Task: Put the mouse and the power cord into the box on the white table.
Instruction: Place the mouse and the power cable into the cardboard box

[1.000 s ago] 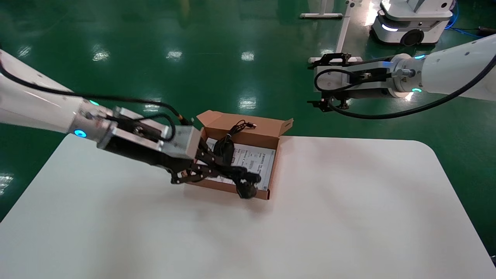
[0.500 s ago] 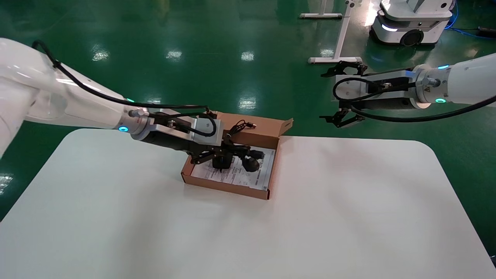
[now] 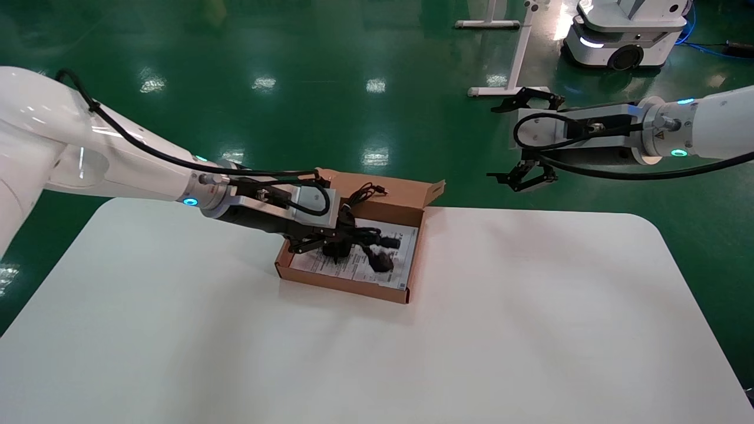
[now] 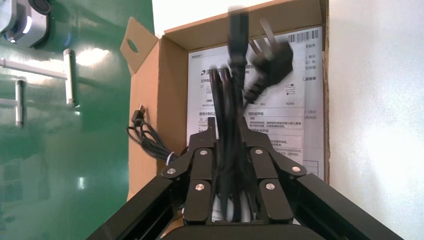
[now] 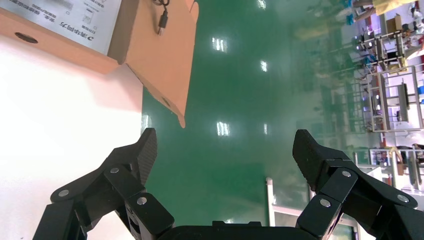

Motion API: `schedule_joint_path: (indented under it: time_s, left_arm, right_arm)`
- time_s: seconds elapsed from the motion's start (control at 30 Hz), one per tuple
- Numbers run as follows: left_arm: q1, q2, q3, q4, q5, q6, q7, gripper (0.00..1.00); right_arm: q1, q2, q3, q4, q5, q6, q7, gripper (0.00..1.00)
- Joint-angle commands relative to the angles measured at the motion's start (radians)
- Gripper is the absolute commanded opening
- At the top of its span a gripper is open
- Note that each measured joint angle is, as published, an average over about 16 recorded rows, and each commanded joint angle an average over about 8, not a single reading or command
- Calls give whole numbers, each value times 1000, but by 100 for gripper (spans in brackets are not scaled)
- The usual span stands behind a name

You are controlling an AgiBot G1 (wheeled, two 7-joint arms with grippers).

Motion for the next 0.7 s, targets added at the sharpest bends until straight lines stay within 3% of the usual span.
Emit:
schedule_joint_path:
  time_s: [0.03,0.23,0.7]
  left_arm:
    - [-1,2,2,3,2,-1,2,100]
    - [56,-51,-51,-87,-47,18,-60,100]
    - [235,-221,-220,-370,-201,79,-257,100]
  right_arm:
    - [3,-1,-2,-6,0,-1,-5,100]
    - [-43,30,39,64,25,-22,53,100]
    - [-233,159,205,356,124,-109,297,100]
